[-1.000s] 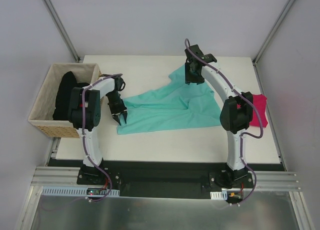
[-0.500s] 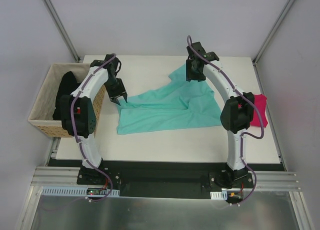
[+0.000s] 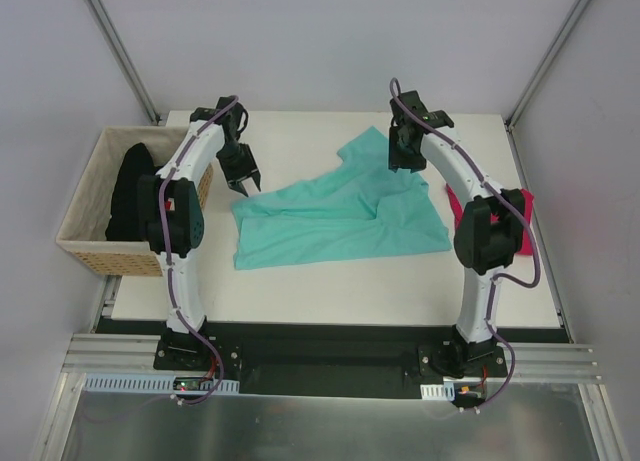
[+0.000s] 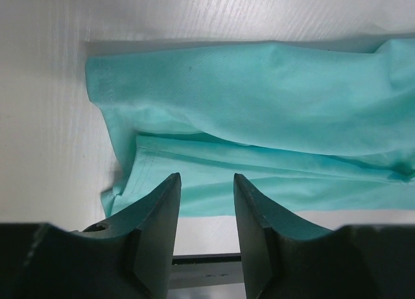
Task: Fold and stack the t-shirts
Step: Fold the other side of the tshirt into a rectangle
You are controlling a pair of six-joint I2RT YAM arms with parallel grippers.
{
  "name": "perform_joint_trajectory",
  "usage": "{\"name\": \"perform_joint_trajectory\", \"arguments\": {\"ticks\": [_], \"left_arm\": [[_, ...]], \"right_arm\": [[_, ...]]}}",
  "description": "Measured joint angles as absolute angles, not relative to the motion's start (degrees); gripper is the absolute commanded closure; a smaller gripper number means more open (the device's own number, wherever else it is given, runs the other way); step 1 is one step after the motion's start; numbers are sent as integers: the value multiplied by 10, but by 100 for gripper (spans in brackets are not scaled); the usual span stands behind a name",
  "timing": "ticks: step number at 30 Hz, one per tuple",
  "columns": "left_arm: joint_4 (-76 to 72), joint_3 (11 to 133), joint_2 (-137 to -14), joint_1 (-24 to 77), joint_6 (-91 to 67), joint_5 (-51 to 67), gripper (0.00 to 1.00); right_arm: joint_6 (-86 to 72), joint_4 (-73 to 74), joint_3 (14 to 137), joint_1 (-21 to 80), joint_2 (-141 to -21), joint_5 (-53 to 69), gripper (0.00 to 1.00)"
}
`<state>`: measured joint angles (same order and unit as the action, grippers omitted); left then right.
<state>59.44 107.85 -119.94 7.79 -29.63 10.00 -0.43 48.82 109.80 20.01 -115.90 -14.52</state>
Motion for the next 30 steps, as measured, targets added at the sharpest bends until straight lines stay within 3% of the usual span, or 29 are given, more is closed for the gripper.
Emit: {"name": "perform_joint_trajectory", "arguments": {"ticks": [6, 11, 16, 22, 26, 30], "left_arm": [[599, 1101, -1212, 78, -296, 104, 62], [604, 1126, -1228, 77, -295, 109, 62], [609, 1143, -1228, 74, -294, 119, 62], [620, 1143, -1228, 70, -293, 120, 62], [620, 1143, -1228, 70, -293, 120, 62], [621, 1143, -1228, 70, -293, 120, 62]], "right_arm": [[-12, 486, 1066, 174, -1160, -138, 63], [-9, 498, 1161, 153, -1216, -120, 52], [-8, 494, 1232, 126, -1269, -86, 51], [-24, 479, 1200, 82, -1279, -29, 61], [-47, 461, 1143, 54, -1281, 0, 88], [-65, 457, 1139, 41, -1294, 21, 94]]}}
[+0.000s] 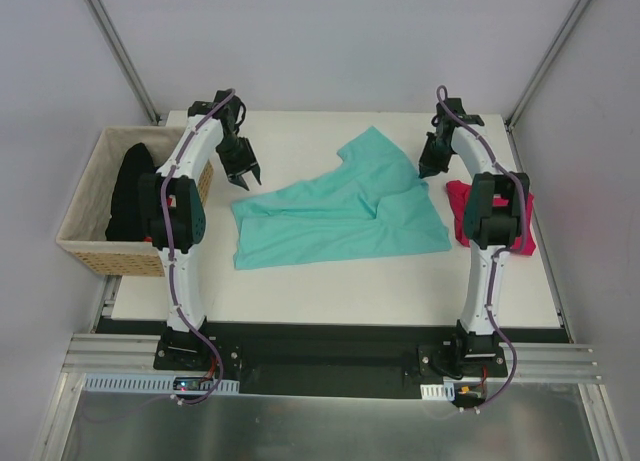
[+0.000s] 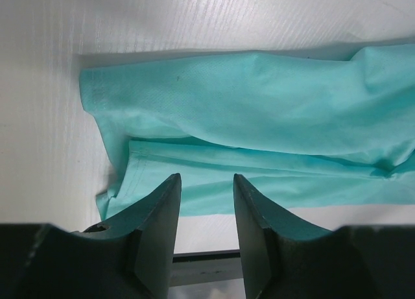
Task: Fold and stack the t-shirts
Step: Fold the other side of the tshirt into a rectangle
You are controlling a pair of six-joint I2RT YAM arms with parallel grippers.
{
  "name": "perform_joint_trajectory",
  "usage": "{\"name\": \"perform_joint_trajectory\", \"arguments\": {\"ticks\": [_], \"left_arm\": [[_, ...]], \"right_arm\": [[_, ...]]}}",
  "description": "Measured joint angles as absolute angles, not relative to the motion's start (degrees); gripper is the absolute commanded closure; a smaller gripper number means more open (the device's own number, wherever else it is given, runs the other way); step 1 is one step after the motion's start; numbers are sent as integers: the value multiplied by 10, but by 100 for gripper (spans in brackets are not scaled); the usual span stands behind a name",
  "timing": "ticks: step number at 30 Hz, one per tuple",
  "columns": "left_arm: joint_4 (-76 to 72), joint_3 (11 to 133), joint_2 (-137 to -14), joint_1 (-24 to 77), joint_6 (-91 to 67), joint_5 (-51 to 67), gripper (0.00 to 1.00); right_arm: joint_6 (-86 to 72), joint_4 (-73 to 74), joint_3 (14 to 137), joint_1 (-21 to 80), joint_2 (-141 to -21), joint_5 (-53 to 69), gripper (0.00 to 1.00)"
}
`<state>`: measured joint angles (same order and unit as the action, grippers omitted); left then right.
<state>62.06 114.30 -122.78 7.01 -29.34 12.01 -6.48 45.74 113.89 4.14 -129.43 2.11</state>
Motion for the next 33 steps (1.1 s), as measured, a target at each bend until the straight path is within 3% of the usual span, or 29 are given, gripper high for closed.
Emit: {"name": "perform_joint_trajectory", "arguments": {"ticks": [18, 33], "left_arm": [[642, 1135, -1152, 70, -294, 105, 62], [658, 1133, -1109, 54, -289, 99, 62]], "right_arm": [[-110, 424, 1129, 38, -1342, 67, 99], [-192, 362, 966, 39, -1252, 69, 99]]}}
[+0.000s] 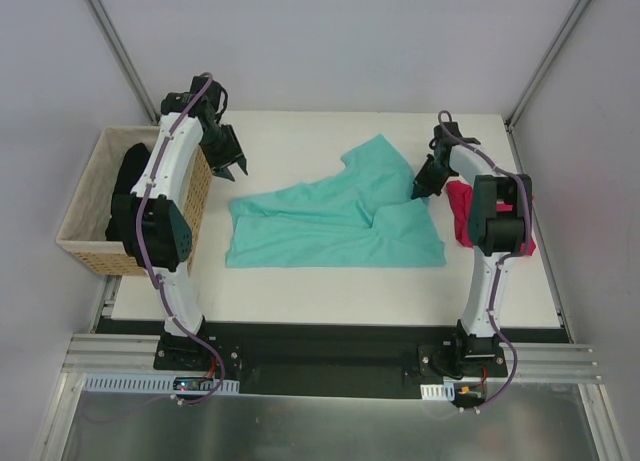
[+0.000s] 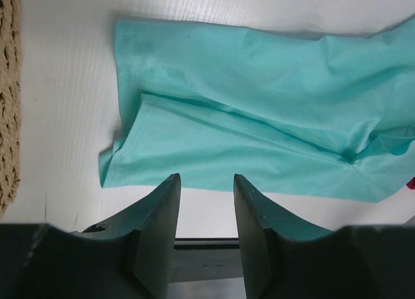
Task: Fold and stack the t-shirts
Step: Fold the other side of the tshirt into a rectangle
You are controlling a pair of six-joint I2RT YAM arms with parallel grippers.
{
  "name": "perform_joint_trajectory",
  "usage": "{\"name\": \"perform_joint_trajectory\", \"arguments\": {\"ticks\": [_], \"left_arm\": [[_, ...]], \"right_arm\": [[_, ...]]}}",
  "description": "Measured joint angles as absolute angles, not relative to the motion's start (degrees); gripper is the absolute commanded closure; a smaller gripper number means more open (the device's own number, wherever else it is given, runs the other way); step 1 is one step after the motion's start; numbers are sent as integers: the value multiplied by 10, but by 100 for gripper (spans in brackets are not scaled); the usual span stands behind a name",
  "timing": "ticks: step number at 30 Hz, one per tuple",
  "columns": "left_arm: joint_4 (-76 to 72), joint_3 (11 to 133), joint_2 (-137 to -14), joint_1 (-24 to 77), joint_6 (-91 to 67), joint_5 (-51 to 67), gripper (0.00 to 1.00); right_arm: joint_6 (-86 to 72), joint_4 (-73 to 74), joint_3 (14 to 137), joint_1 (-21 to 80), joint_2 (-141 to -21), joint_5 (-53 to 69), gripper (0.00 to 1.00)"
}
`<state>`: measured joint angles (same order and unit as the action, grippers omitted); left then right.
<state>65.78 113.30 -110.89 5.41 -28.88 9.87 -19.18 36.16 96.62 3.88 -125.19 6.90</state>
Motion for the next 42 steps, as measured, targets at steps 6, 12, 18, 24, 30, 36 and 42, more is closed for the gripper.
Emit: {"name": "perform_joint_trajectory", "arguments": {"ticks": [6, 12, 18, 24, 30, 36, 42], "left_arm": [[661, 1109, -1090, 54, -280, 98, 62], [664, 1072, -1046, 54, -274, 97, 62], [663, 1031, -1006, 54, -270, 90, 62], [664, 1013, -986, 54, -265, 85, 62], [663, 1013, -981, 54, -265, 85, 62], [663, 1011, -980, 54, -265, 85, 61], [656, 1004, -980, 54, -266, 86, 61]], "right_arm": [[-204, 362, 911, 56, -1213, 46, 99], [-215, 364, 842, 86, -1161, 22, 99], [-236, 364, 778, 117, -1107, -10, 99], [-262, 368, 751, 126, -1082, -39, 99], [-282, 370, 745, 128, -1069, -61, 99], [-269, 388, 764, 143, -1046, -110, 86], [-202, 420, 882, 149, -1059, -144, 49]]}}
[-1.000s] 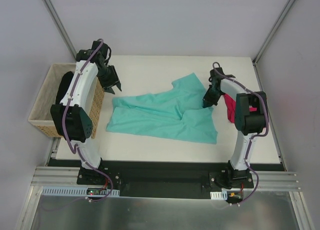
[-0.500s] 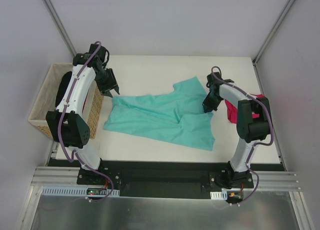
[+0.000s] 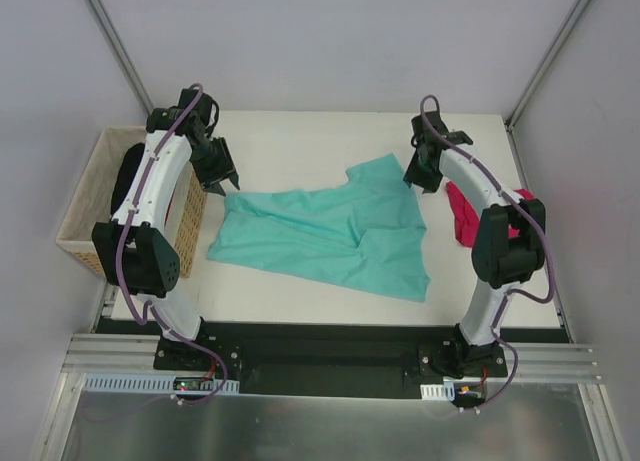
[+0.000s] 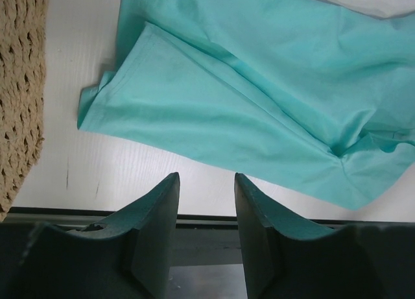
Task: Fold and stack the t-shirts
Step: Fold the other side of the tshirt into a rectangle
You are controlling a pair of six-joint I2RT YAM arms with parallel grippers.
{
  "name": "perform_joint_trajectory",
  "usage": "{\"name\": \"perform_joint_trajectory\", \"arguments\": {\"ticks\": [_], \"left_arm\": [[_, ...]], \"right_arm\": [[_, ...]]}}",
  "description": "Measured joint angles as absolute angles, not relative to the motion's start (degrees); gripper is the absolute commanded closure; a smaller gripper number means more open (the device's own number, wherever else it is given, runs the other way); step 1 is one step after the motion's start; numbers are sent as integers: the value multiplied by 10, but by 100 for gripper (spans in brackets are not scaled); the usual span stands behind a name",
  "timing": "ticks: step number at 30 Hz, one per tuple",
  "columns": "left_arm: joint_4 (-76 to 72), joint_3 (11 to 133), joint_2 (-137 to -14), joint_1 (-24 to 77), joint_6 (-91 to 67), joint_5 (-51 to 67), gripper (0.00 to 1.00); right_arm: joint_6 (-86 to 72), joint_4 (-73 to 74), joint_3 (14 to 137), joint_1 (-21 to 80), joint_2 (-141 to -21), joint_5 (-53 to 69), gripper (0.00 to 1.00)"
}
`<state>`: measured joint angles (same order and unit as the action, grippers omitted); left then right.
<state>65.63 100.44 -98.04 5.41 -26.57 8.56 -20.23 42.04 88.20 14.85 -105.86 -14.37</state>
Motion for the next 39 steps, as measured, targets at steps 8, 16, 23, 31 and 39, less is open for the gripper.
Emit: {"name": "perform_joint_trajectory", "arguments": {"ticks": [8, 16, 23, 31, 39], "left_arm": [[649, 1019, -1009, 54, -266, 91, 61], [658, 1054, -1037, 54, -266, 95, 61], [671, 1077, -1040, 54, -266, 93, 61], [691, 1099, -1063, 54, -268, 88, 61], [698, 1114, -1068, 54, -275, 88, 61]], "right_arm": [[-101, 434, 1047, 148, -1173, -131, 42], [-41, 436, 1119, 137, -1289, -67, 42], [20, 426, 1208, 104, -1334, -19, 42], [53, 403, 1236, 77, -1341, 57, 42], [65, 388, 1239, 79, -1376, 138, 43]]}}
